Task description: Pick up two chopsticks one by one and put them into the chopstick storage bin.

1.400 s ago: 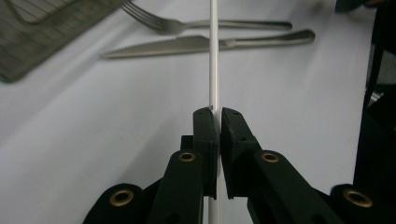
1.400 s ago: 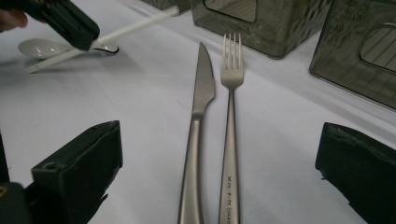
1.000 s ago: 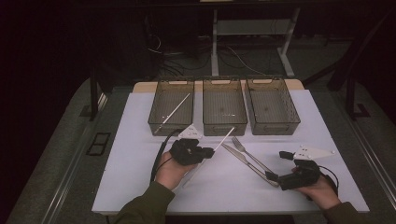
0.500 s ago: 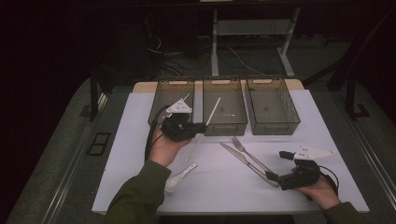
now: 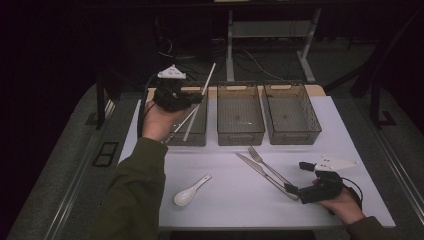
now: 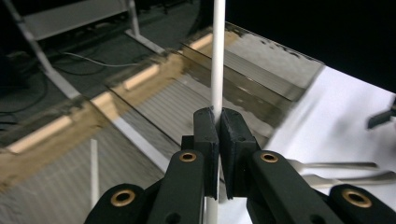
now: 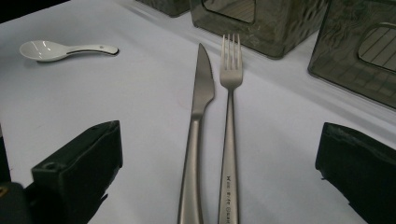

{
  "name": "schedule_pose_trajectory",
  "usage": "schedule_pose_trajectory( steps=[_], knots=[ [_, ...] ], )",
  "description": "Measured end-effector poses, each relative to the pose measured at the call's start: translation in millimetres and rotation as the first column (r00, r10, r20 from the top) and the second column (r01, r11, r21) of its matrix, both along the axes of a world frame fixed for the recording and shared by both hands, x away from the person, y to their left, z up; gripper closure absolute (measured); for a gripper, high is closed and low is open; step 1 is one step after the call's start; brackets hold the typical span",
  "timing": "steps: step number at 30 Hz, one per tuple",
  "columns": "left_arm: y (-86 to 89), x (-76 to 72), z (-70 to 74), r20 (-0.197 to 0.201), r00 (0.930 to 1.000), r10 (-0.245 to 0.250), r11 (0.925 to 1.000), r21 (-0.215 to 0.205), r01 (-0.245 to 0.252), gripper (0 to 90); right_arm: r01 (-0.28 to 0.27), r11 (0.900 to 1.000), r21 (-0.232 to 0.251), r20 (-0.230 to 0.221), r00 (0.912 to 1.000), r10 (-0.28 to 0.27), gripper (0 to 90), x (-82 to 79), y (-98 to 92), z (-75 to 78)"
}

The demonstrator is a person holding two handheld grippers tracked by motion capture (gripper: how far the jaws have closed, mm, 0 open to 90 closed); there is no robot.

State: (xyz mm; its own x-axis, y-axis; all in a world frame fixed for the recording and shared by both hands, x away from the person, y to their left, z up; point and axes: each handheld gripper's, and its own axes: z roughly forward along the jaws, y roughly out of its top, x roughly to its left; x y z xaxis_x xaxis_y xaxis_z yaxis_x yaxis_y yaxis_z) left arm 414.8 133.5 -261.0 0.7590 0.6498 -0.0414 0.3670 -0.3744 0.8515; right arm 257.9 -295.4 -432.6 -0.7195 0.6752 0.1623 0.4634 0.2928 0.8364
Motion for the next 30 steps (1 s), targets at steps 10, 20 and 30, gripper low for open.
schedule_pose_trajectory(
  steps=[10,20,30],
  knots=[
    [15.1,38.1,-18.3,0.001,0.9980,0.063,0.9944,0.086,-0.063,85.2,-0.003,1.000,0.000,0.001,1.0000,0.003,0.5,0.4,-0.9,-0.1],
    [22.4,52.3,-58.1,-0.058,0.9925,0.108,0.9843,0.147,-0.098,85.2,-0.003,1.000,0.002,-0.001,1.0000,0.003,0.5,0.2,-1.4,0.0],
    [34.1,65.1,-95.7,-0.132,0.9774,0.165,0.9803,0.130,-0.148,84.5,-0.001,1.000,0.002,-0.004,1.0000,0.001,0.5,0.7,-1.2,-0.5]
  ],
)
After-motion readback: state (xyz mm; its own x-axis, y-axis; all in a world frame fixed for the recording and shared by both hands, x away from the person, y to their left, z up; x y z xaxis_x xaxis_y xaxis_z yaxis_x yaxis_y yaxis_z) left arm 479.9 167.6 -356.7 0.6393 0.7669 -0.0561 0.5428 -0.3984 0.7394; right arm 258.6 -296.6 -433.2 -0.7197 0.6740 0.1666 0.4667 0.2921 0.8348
